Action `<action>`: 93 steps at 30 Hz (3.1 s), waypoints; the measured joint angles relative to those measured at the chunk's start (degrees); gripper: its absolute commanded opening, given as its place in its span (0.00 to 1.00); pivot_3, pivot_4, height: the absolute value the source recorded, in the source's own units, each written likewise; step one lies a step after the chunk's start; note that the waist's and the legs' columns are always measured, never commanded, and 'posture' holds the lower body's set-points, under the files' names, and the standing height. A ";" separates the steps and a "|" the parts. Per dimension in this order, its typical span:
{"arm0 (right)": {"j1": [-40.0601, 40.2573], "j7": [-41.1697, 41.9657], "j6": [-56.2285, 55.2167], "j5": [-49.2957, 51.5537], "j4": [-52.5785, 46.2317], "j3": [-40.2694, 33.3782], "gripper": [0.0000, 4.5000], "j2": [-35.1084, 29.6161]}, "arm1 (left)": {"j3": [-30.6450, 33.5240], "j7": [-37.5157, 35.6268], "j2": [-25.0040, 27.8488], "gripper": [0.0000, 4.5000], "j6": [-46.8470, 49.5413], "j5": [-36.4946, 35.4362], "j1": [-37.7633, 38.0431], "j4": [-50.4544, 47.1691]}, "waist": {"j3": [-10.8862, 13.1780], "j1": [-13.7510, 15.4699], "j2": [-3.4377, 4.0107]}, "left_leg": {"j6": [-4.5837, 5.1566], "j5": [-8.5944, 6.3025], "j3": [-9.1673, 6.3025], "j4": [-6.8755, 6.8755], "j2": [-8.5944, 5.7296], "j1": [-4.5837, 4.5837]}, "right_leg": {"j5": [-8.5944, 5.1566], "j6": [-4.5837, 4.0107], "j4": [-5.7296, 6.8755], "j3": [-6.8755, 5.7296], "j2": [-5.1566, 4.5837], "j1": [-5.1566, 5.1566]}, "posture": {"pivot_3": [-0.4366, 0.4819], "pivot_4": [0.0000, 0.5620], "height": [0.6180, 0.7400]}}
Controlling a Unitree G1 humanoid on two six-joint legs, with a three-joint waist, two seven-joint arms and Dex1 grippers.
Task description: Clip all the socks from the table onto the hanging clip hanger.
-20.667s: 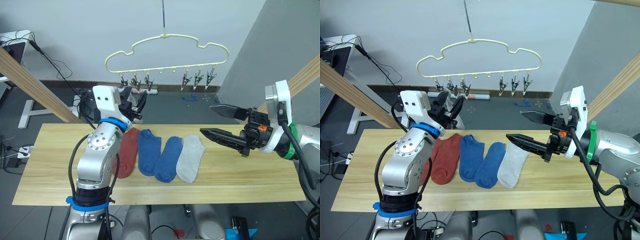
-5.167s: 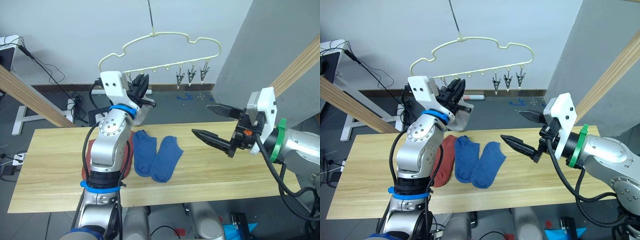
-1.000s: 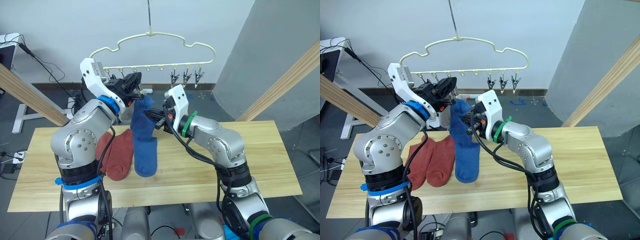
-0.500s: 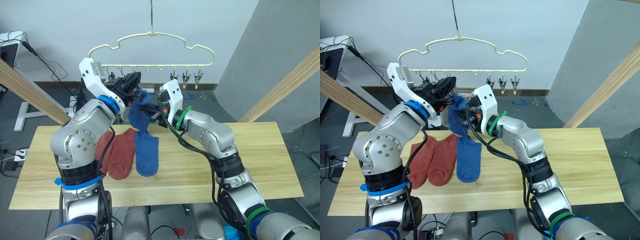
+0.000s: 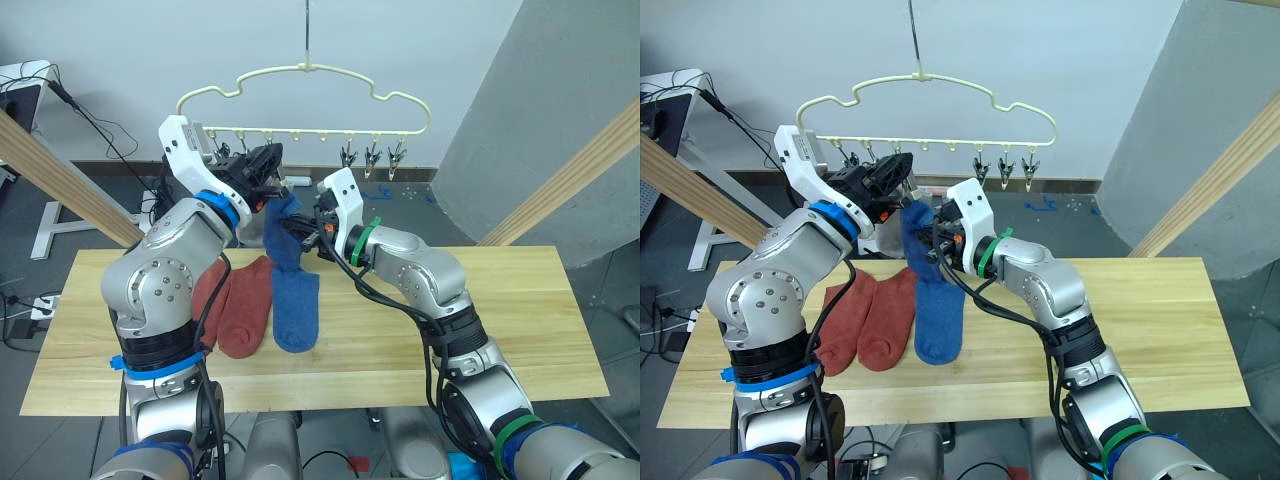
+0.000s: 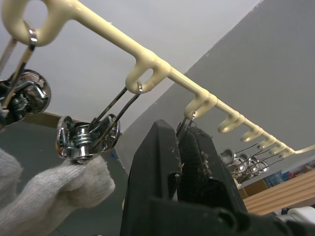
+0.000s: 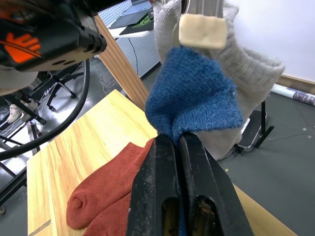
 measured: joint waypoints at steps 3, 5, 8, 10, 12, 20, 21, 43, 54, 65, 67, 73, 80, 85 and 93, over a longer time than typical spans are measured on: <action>0.40 -0.03 0.22 0.02 -0.95 0.23 0.00 0.04 | 0.00 0.20 -0.10 0.00 0.02 -0.04 -0.20 0.13 | 0.00 0.02 0.00 | 0.00 0.00 0.01 0.00 -0.01 0.00 | 0.00 0.00 -0.01 0.01 0.00 0.01 | 0.30 0.62 1.00; 0.45 -0.13 0.28 0.02 -0.95 0.26 0.00 0.10 | 0.02 0.43 -0.29 0.00 0.17 -0.22 -0.35 0.18 | 0.00 0.03 0.00 | 0.00 0.00 0.01 0.00 -0.01 0.00 | 0.00 0.00 -0.01 0.01 -0.01 0.00 | 0.30 0.63 1.00; 0.44 -0.21 0.26 0.02 -0.94 0.07 0.00 0.16 | 0.07 0.87 -0.37 0.00 0.61 -1.09 -0.35 0.18 | 0.00 0.02 0.00 | 0.00 0.00 0.01 0.00 0.00 0.00 | 0.00 0.00 -0.01 0.00 -0.01 0.00 | 0.30 0.63 1.00; 0.39 -0.27 0.16 0.01 -0.85 -0.14 0.00 0.37 | 0.06 0.91 -0.36 0.00 0.94 -1.42 -0.35 0.18 | 0.00 0.02 0.00 | 0.00 0.00 0.01 0.00 -0.01 0.00 | 0.00 0.00 -0.01 0.01 -0.01 0.00 | 0.29 0.62 1.00; 0.23 -0.35 0.08 0.00 -0.71 -0.27 0.00 0.62 | 0.06 0.94 -0.28 0.00 1.05 -1.59 -0.35 0.18 | 0.00 0.02 0.00 | 0.00 0.00 0.00 0.00 -0.01 0.00 | 0.00 0.00 -0.01 0.00 0.00 0.00 | 0.29 0.62 1.00; -4.69 -0.43 -2.32 -0.16 3.37 -2.12 0.00 0.88 | -0.21 0.94 -0.04 0.00 1.11 -2.26 -0.23 0.11 | 0.00 0.02 0.00 | 0.00 0.00 0.00 0.01 -0.01 0.00 | 0.00 0.00 -0.01 0.00 -0.01 0.01 | 0.29 0.61 1.00; -5.20 -0.41 -2.58 -0.16 4.00 -2.40 0.00 0.88 | -0.20 0.94 0.09 0.00 1.06 -2.26 -0.24 0.09 | 0.00 0.01 0.00 | 0.00 0.00 0.01 0.01 -0.01 0.00 | 0.00 0.00 -0.01 0.00 -0.01 0.01 | 0.29 0.61 1.00; -5.63 -0.20 -3.68 0.00 5.72 -3.15 0.00 -0.14 | -1.05 -0.57 1.09 0.36 0.12 -2.32 0.39 -0.01 | 0.00 0.00 0.00 | 0.00 0.00 0.01 0.01 -0.01 -0.01 | 0.01 -0.01 -0.01 0.00 -0.02 0.00 | 0.28 0.60 1.00; -5.52 -0.15 -2.71 0.14 4.23 -3.97 0.00 -0.33 | -3.28 -2.77 4.64 0.36 0.77 -1.92 3.19 -2.94 | 0.00 -0.01 0.00 | 0.00 0.00 0.00 -0.01 0.00 -0.01 | 0.01 -0.01 -0.01 -0.01 -0.02 0.00 | 0.29 0.61 1.00; -1.89 0.15 1.89 0.51 -0.85 -2.91 0.55 -2.95 | -6.22 -7.72 12.67 0.37 -1.70 2.43 12.07 -13.27 | 0.00 0.11 0.00 | 0.00 0.00 0.01 -0.05 0.01 -0.01 | 0.00 -0.02 -0.01 0.01 -0.03 -0.03 | 0.33 0.61 1.00; -0.47 0.58 3.40 0.59 -2.71 -2.75 0.55 -3.92 | -5.29 -7.98 13.81 0.37 -2.10 2.78 14.23 -14.74 | 0.00 0.28 0.00 | 0.00 0.00 0.00 -0.04 0.00 -0.01 | 0.00 -0.02 -0.01 0.01 -0.03 -0.02 | 0.34 0.61 1.00; 3.61 2.36 9.08 2.52 -11.49 -1.78 0.55 -9.06 | -2.46 -9.54 17.46 0.37 -5.45 5.61 22.23 -19.18 | 0.00 0.95 0.00 | 0.00 0.00 0.00 -0.03 0.00 -0.01 | 0.00 -0.01 -0.01 0.01 -0.03 -0.03 | 0.36 0.60 1.00; 6.45 4.81 15.17 7.53 -22.43 -3.46 0.55 -17.12 | -3.01 -10.06 16.59 0.37 -9.16 8.25 25.40 -22.38 | 0.00 1.58 0.00 | 0.00 0.00 0.01 -0.01 -0.03 -0.02 | -0.01 0.00 -0.04 0.02 -0.05 0.01 | 0.33 0.60 1.00; 9.28 7.72 20.17 15.14 -33.25 -9.99 0.55 -26.05 | -5.54 -10.25 14.87 0.37 -12.10 10.96 26.86 -22.69 | -0.01 1.40 -0.01 | 0.00 -0.01 0.03 -0.01 -0.02 -0.02 | -0.01 0.01 -0.07 0.02 -0.04 0.01 | 0.28 0.59 1.00; 12.62 11.39 23.40 27.85 -42.37 -17.14 1.00 -36.38 | -9.60 -11.45 12.10 0.37 -17.25 14.98 26.17 -19.66 | -0.02 0.71 -0.01 | 0.01 0.00 0.09 0.06 -0.01 -0.01 | -0.06 0.09 -0.06 0.09 0.01 0.01 | 0.20 0.58 1.00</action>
